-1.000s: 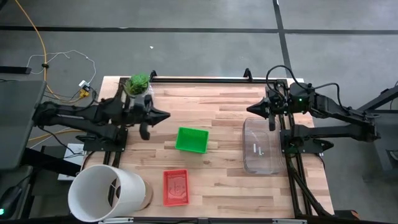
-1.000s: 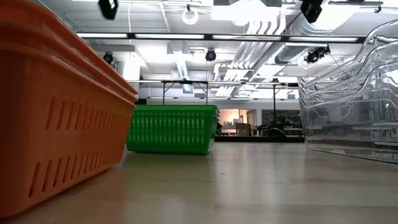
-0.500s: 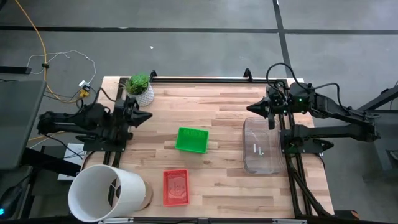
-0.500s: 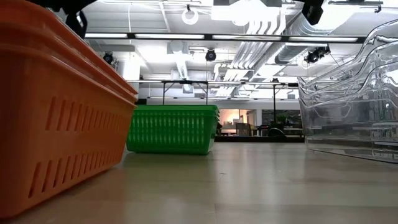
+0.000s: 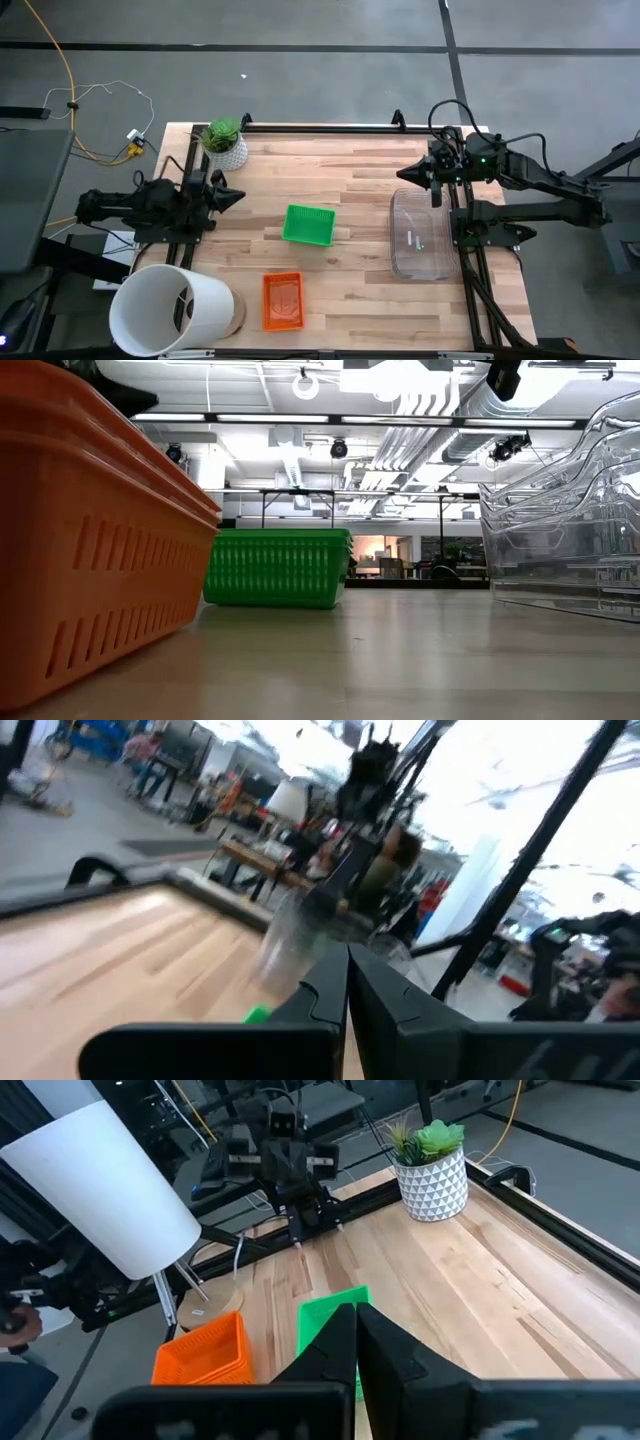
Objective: Stack baskets by color
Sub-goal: Return to Home Position
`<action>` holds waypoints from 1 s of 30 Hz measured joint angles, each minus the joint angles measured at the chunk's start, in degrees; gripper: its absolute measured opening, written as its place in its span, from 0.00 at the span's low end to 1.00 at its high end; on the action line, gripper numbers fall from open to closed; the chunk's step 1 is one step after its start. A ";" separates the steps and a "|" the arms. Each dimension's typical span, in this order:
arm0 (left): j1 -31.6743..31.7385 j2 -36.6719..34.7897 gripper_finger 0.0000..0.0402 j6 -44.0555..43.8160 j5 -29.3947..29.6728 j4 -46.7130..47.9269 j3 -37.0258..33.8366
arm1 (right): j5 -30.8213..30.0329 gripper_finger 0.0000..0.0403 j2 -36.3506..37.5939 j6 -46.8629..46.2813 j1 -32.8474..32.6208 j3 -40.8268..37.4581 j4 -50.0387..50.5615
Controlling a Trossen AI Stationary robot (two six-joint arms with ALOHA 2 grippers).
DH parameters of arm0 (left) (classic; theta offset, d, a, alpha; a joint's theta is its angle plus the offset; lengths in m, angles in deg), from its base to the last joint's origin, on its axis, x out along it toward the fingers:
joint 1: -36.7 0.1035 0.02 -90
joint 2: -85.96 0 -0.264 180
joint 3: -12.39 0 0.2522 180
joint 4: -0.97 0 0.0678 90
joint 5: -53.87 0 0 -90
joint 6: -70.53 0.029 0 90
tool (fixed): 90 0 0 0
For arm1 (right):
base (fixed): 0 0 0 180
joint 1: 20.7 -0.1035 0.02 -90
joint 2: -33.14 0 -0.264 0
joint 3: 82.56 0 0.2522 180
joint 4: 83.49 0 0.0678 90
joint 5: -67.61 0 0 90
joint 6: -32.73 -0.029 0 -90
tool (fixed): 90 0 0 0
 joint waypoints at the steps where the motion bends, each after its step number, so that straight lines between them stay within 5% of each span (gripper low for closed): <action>1: 0.00 -0.06 0.00 -0.05 0.27 0.16 -0.78 | -0.04 0.00 0.00 -0.01 0.01 0.00 -0.02; 8: 0.00 -0.05 0.00 0.05 0.51 -0.19 -6.25 | -0.07 0.00 0.00 -2.46 -0.01 0.00 -0.02; 18: 0.15 2.69 0.00 3.91 -9.95 1.35 -6.17 | 0.77 0.00 0.08 -3.14 0.01 0.02 0.06; 30: 0.02 3.90 0.00 7.43 -9.94 1.26 -6.17 | 1.23 0.00 6.86 2.16 -0.01 0.02 9.63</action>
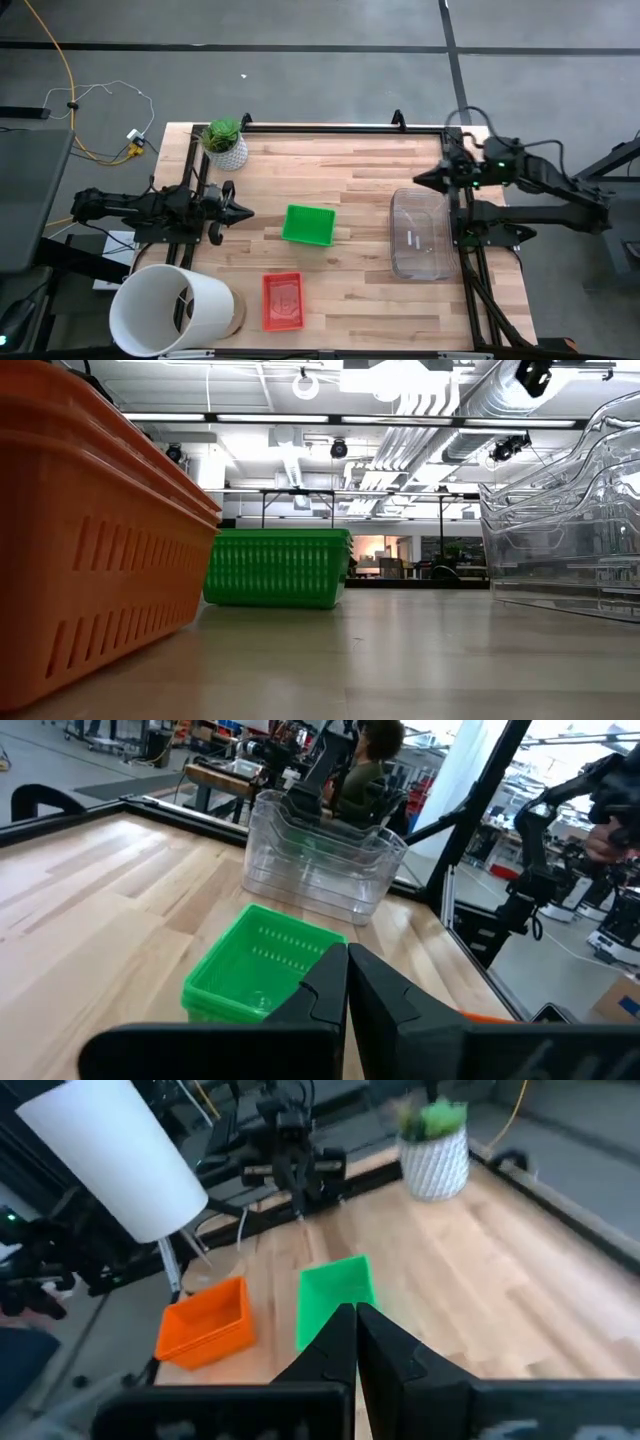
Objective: Stack baskets by color
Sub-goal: Return to Home Position
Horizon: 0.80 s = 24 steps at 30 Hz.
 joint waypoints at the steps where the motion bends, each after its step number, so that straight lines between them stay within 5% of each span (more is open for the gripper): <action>1: 0.00 0.00 0.00 -0.02 -0.01 0.01 0.00 | -0.60 0.00 1.47 1.06 0.00 0.01 0.72; 6: 0.00 0.00 0.00 -0.14 0.00 -0.01 0.02 | -1.34 0.00 10.88 4.59 0.02 -3.33 0.42; 14: 0.00 0.00 0.00 -0.19 0.00 0.01 0.02 | 0.76 0.00 27.92 2.50 0.02 -23.59 -15.18; 21: 0.00 0.00 0.00 -0.18 0.00 0.01 0.02 | 0.82 0.00 33.43 3.08 0.09 -31.75 -17.02; 24: 0.00 0.05 0.00 -0.19 0.13 0.01 0.02 | 1.64 0.00 33.25 1.70 0.07 -34.62 -25.45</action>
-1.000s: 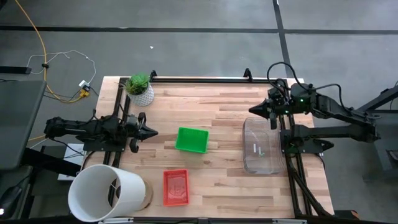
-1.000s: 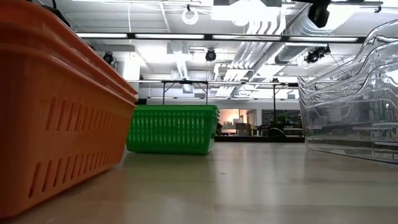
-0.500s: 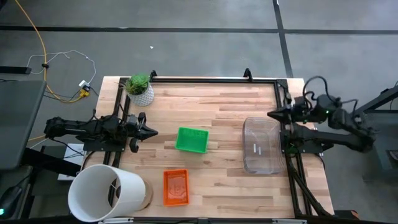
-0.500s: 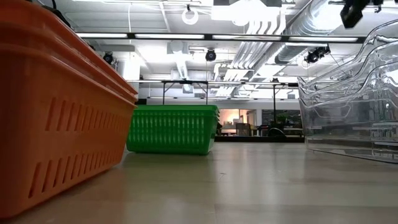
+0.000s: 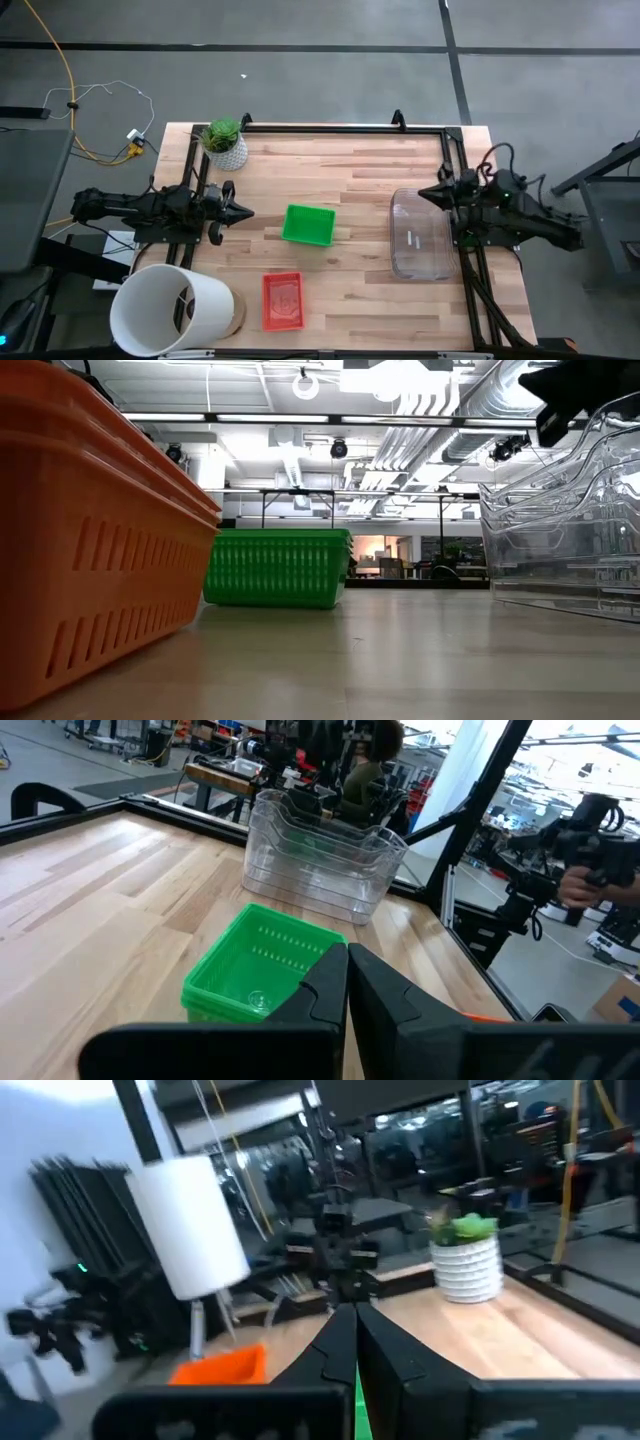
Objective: Stack baskets by color
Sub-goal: Return to Home Position
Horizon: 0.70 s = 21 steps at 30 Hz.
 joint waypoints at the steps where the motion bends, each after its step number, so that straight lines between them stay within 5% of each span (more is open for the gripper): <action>1: 0.00 -0.01 0.00 0.00 -0.04 -0.02 0.01 | 0.56 0.00 0.12 -1.49 0.00 -1.65 -2.76; 11: 0.00 0.04 0.00 0.00 -0.09 -0.07 0.02 | 4.21 0.00 0.26 -9.86 -0.02 -14.84 -22.91; 16: 0.00 0.04 0.00 0.00 -0.09 -0.07 0.02 | 6.62 0.00 0.21 -10.70 -2.37 -15.63 -17.48; 21: 0.00 0.04 0.00 0.00 -0.10 -0.05 0.02 | -1.04 0.00 0.13 -3.42 -7.25 -15.63 -12.44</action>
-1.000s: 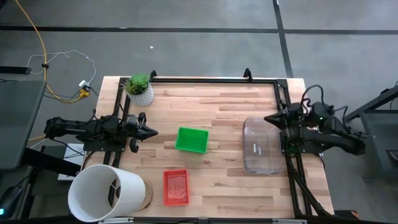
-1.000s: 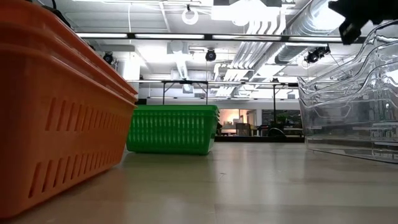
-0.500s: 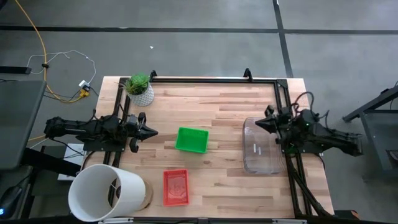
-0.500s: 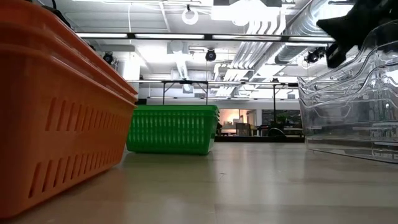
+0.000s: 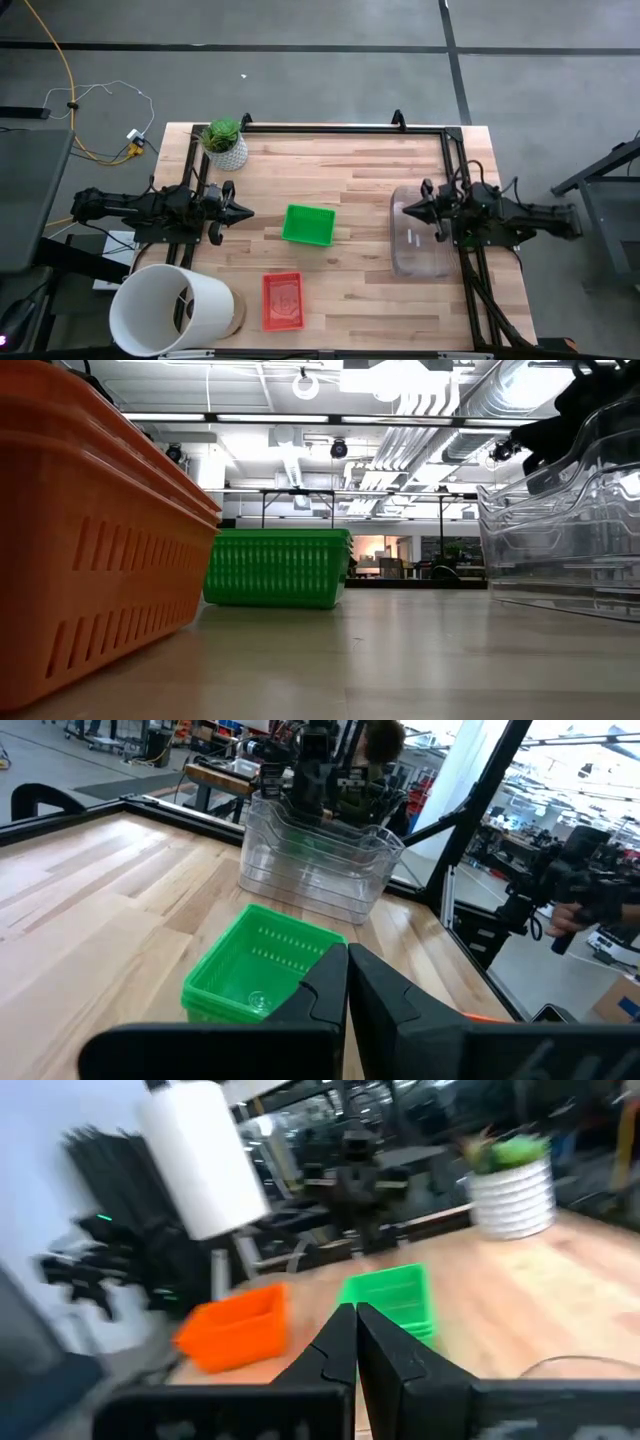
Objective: Stack baskets by color
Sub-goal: Return to Home Position
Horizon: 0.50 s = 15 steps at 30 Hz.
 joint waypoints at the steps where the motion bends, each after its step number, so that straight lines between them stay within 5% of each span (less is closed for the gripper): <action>1: 0.00 0.00 0.00 0.00 0.01 0.00 0.00 | -1.88 0.00 0.07 1.75 -0.64 0.00 0.28; 15: 0.00 0.00 0.00 0.00 0.00 0.02 0.00 | -5.79 0.00 -0.07 13.05 -1.82 -0.02 1.05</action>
